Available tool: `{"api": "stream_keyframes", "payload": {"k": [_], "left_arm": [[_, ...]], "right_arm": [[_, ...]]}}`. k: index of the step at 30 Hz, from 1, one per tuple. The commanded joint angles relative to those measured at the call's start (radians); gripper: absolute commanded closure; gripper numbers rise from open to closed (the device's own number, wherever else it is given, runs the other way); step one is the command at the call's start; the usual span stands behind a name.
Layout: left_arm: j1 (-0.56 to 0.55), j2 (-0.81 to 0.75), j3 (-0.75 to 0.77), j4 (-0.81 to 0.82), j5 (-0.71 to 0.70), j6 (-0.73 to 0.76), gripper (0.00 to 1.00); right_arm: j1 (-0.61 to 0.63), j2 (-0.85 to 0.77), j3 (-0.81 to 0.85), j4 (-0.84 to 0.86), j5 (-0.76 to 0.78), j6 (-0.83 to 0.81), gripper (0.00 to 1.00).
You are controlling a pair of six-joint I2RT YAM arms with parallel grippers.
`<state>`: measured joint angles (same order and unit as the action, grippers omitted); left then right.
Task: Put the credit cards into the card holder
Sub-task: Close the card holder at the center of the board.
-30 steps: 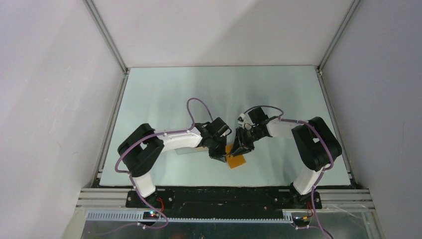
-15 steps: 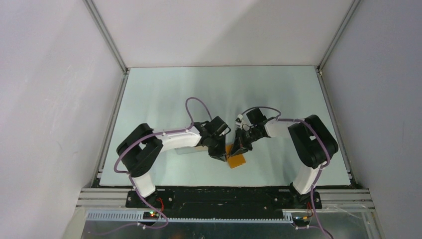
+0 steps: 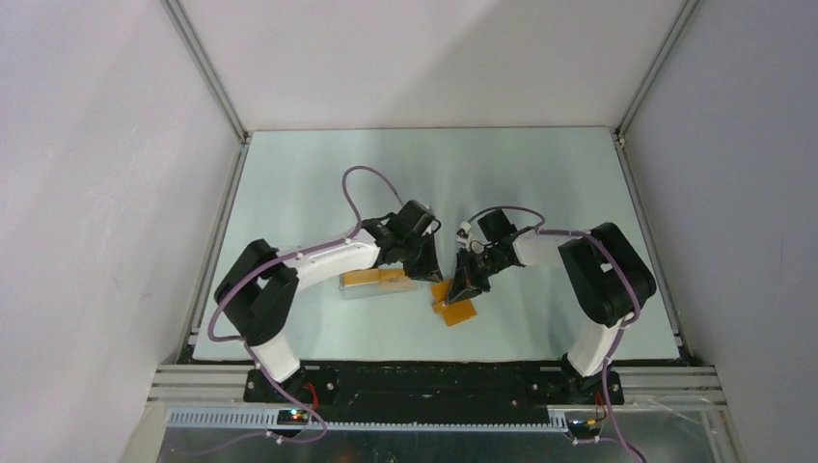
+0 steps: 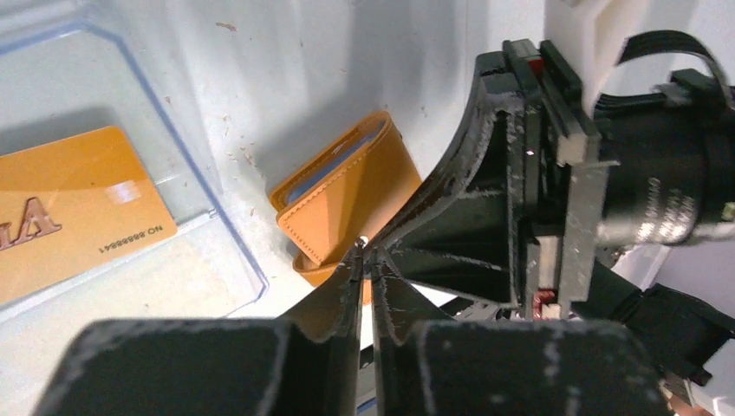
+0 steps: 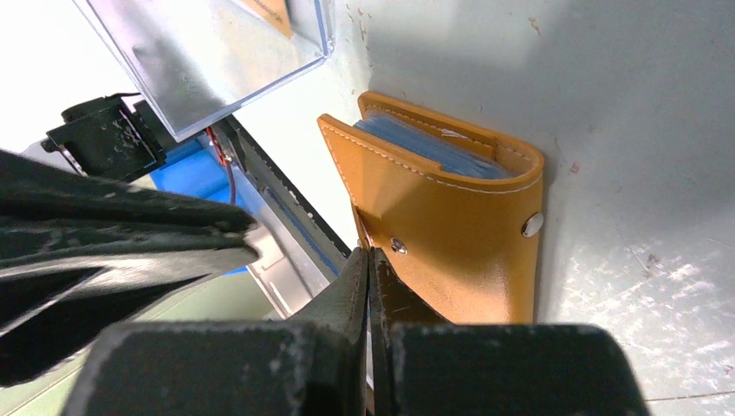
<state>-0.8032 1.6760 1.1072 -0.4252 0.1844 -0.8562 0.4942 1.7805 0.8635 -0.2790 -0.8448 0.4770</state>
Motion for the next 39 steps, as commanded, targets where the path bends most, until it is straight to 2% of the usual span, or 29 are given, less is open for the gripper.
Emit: {"api": "stream_keyframes", "payload": {"k": [1,7,14,34,35,36,39], "left_arm": [[-0.017,0.063,0.033,0.01,-0.019,0.023,0.91],[-0.026,0.123,0.023,0.011,-0.032,0.032,1.0],[-0.034,0.146,-0.003,0.01,-0.057,0.039,1.0],[-0.046,0.166,-0.001,0.009,-0.05,0.051,1.0],[-0.046,0.167,-0.001,0.009,-0.049,0.051,1.0],[-0.045,0.166,-0.001,0.009,-0.049,0.051,1.0],[-0.046,0.167,0.002,0.009,-0.049,0.052,1.0]], "right_arm": [[-0.005,-0.033,0.028,-0.036,0.016,-0.034,1.0],[-0.007,-0.031,0.035,-0.055,0.038,-0.055,1.0],[-0.01,-0.034,0.042,-0.038,0.034,-0.067,1.0],[-0.021,-0.04,0.109,-0.134,0.109,-0.132,1.0],[-0.021,-0.045,0.109,-0.138,0.106,-0.13,0.98],[-0.024,-0.056,0.108,-0.144,0.102,-0.125,0.9],[-0.034,-0.07,0.097,-0.13,0.059,-0.104,0.77]]}}
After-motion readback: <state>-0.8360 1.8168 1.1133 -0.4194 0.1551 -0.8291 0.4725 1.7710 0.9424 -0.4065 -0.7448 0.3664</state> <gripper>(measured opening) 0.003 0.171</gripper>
